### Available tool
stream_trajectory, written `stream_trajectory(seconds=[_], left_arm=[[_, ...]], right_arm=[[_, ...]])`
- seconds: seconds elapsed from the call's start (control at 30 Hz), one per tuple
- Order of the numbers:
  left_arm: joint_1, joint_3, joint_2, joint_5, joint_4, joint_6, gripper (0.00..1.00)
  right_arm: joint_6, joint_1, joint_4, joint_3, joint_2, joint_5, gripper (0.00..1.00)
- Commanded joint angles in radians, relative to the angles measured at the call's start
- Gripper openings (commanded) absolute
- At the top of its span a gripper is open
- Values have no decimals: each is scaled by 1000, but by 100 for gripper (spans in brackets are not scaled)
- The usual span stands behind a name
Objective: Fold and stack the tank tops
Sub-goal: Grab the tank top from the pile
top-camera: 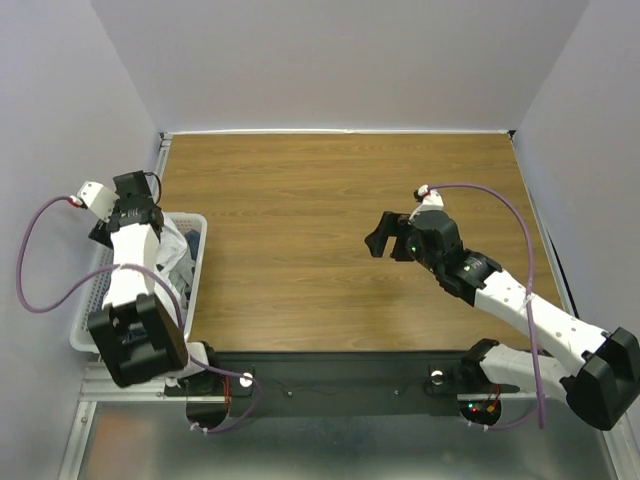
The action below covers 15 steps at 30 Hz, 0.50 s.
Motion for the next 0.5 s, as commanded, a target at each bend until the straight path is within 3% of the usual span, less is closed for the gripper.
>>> stream_trajectory(seconds=[0.0, 0.13, 0.23, 0.33, 0.37, 0.47], left_arm=[[42, 80, 90, 47, 24, -14, 90], [42, 66, 131, 47, 44, -32, 85], [44, 55, 137, 49, 60, -29, 71], [47, 49, 147, 47, 73, -22, 46], [50, 47, 149, 52, 78, -17, 31], [62, 46, 143, 90, 86, -11, 0]], right_arm=[[-24, 1, 19, 28, -36, 2, 100], [-36, 1, 17, 26, -40, 2, 100], [-35, 0, 19, 21, -48, -5, 100], [-32, 0, 19, 21, -45, -14, 100], [-30, 0, 19, 23, -46, -20, 100], [-29, 0, 19, 24, -49, -24, 100]])
